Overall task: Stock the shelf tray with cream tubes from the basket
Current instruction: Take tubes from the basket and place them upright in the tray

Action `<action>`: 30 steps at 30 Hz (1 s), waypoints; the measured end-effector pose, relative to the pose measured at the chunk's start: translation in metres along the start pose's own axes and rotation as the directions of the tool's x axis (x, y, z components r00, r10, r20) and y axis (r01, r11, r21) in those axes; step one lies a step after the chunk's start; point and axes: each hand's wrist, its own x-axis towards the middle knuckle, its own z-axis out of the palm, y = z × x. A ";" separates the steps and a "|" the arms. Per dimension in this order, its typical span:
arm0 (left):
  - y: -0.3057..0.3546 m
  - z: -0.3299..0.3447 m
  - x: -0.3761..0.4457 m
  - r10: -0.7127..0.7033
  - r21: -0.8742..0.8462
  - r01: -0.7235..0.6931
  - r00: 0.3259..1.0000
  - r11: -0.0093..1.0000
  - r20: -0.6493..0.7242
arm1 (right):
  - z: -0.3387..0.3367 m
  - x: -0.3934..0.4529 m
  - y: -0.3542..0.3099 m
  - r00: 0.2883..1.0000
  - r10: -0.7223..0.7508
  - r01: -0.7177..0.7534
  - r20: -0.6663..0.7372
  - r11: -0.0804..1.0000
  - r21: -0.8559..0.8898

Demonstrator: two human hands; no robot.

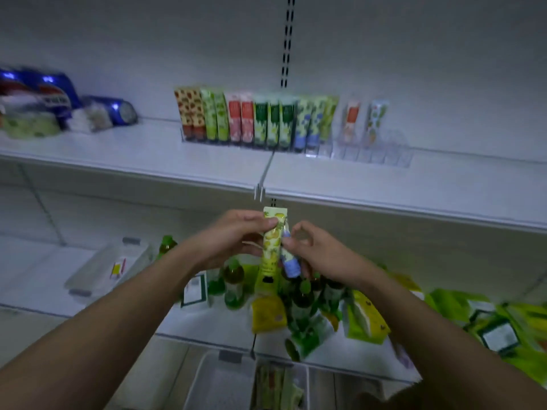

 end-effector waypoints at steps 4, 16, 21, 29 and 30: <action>0.060 -0.002 -0.009 0.153 0.094 -0.154 0.988 0.984 0.021 | -0.015 -0.008 -0.064 0.983 -0.097 0.105 -0.153 0.993 0.050; 0.178 0.026 0.020 0.374 0.220 -0.350 0.924 0.911 -0.083 | -0.068 0.001 -0.158 0.817 -0.308 0.330 -0.487 0.943 -0.043; 0.190 0.033 0.047 0.339 0.283 -0.307 0.938 0.909 -0.070 | -0.103 0.015 -0.164 0.867 -0.230 0.252 -0.442 0.968 -0.008; 0.204 0.026 0.114 0.434 0.430 -0.314 0.875 0.847 -0.216 | -0.163 0.042 -0.149 0.851 -0.208 0.182 -0.482 0.978 -0.100; 0.203 0.026 0.122 0.435 0.443 -0.311 0.875 0.841 -0.213 | -0.170 0.046 -0.145 0.852 -0.203 0.172 -0.483 0.979 -0.108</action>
